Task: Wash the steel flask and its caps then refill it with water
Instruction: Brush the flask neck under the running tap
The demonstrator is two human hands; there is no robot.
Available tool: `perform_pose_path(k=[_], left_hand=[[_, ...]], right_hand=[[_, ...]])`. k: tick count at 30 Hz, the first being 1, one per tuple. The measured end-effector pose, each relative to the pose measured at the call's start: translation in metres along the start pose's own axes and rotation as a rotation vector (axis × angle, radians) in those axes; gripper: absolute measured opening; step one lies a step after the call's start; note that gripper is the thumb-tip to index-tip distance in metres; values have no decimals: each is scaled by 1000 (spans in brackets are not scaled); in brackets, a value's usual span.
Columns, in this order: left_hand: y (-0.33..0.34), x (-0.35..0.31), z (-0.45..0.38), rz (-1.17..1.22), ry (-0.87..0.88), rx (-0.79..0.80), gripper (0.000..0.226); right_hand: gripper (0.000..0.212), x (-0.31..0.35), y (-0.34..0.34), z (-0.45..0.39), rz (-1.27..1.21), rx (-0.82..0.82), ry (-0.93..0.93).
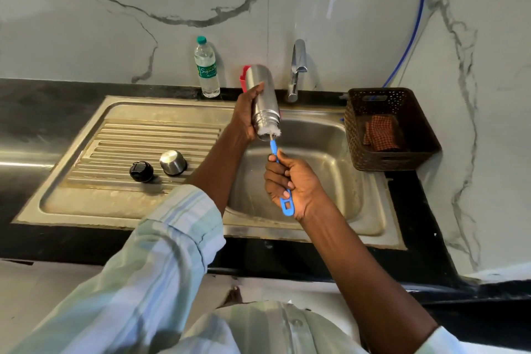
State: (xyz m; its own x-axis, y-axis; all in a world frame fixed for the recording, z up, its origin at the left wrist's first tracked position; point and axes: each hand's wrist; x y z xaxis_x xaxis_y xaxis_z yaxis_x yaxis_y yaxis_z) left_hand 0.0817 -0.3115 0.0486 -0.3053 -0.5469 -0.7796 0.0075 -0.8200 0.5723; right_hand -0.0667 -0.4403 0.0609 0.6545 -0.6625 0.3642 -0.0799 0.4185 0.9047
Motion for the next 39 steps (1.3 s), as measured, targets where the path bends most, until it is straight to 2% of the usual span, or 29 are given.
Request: perform_pose_path(k=[4,9,12,14,27,32,36,39], left_hand=[[0,-2,1,70,5,0,49],[5,-3,7,48,5,54,64],[2,-12,2,95,30,-5,53],[8,-7,5,93,37,23,48],[8,-6,11,230,52,108,61],[6,-7,10,310,57,121,57],[11,-3,17,266,-9,186,62],[9,-20,16,-50,-95,74,57]], right_hand=[[33,-4,4,4,22,-3,-1],[34,-4,4,-1,27,-16,-21],[34,-5,9,5,44,-10,-8],[33,3,9,-4,44,-7,-21],[33,-3,12,4,27,25,-12],[31,1,11,3,31,54,-4],[34,3,5,-11,139,-28,-54],[35,3,1,-7,372,-154,-83]])
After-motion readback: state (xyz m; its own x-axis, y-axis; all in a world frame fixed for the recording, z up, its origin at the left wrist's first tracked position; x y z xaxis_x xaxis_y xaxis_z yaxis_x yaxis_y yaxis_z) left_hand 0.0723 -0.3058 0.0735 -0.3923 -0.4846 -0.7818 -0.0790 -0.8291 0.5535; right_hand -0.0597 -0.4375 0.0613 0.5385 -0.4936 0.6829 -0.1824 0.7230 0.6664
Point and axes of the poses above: each hand's wrist, its own z-axis away from the middle knuckle, its own y-axis out of the palm, x = y × z, and after that the axes turned 13 degrees about x, right-handed
